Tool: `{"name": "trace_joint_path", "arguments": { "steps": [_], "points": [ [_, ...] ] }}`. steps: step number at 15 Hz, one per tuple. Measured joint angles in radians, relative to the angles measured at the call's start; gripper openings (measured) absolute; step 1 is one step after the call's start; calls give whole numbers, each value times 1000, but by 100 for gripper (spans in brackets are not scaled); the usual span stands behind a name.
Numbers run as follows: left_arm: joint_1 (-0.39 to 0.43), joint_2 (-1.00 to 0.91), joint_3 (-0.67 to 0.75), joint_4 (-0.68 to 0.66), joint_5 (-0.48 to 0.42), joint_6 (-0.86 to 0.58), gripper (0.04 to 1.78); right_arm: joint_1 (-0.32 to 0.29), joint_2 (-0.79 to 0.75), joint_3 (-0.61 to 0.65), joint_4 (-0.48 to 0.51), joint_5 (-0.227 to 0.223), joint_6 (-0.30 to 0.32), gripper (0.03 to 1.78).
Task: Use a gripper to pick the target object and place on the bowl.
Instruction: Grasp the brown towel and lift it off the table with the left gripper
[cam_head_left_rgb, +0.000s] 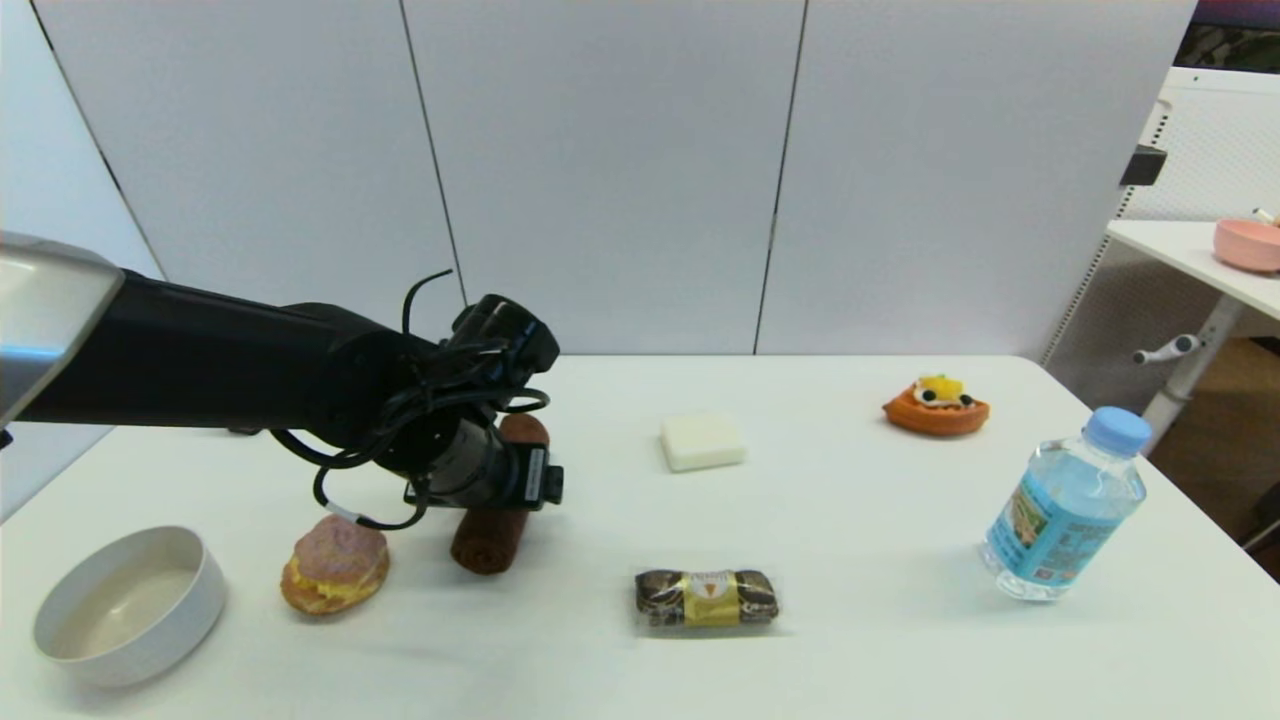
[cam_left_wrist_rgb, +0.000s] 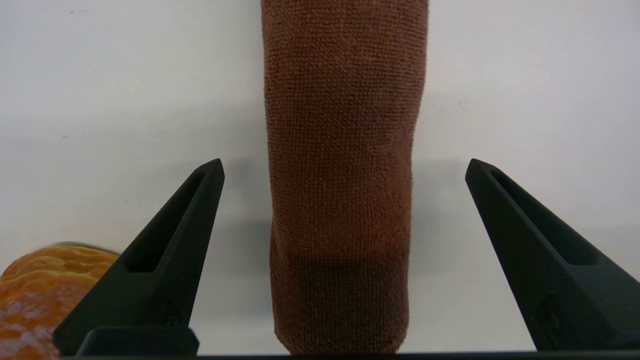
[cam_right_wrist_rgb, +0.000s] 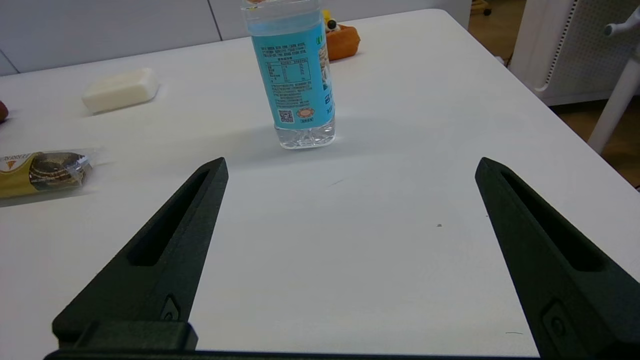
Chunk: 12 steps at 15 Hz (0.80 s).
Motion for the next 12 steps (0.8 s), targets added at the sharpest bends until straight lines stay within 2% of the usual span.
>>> {"name": "trace_joint_path", "arguments": {
  "steps": [4,5,8,12],
  "points": [
    [3,18,-5,-17,-1,0,171,0,0,0,0,0,0,171],
    [3,21,-5,-17,0,0,161,0,0,0,0,0,0,171],
    [4,24,-4,-15,-1,1,113,0,0,0,0,0,1,171],
    [4,29,0,-13,-2,2,69,0,0,0,0,0,0,171]
  ]
}}
